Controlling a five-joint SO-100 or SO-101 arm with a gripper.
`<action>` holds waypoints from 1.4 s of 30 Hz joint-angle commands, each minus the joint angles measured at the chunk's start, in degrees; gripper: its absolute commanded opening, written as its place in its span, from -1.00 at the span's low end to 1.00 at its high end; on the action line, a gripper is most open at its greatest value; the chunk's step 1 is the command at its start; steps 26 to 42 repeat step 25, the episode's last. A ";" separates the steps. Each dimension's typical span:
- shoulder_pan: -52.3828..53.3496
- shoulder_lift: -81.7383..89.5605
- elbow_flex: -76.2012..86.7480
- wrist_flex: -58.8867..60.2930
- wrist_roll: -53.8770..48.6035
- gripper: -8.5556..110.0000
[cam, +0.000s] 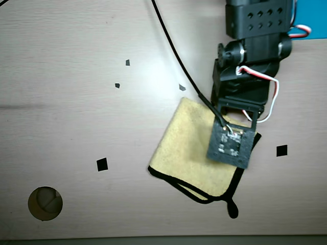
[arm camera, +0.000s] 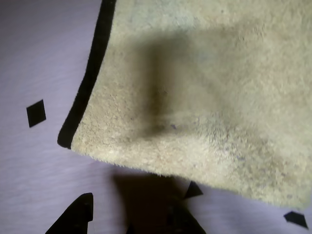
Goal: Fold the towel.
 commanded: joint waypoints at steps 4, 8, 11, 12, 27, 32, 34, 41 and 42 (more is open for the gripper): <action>1.85 4.48 -2.99 7.91 14.24 -0.61; 2.81 5.27 -0.53 11.07 18.72 -0.63; 2.55 6.94 2.11 11.95 19.95 -0.64; 2.37 7.65 2.72 12.30 20.48 -0.64; 0.88 10.55 4.31 16.96 23.03 -0.65; 0.88 10.55 4.31 16.96 23.03 -0.65; 0.88 10.55 4.31 16.96 23.03 -0.65; 0.88 10.55 4.31 16.96 23.03 -0.65; 0.88 10.55 4.31 16.96 23.03 -0.65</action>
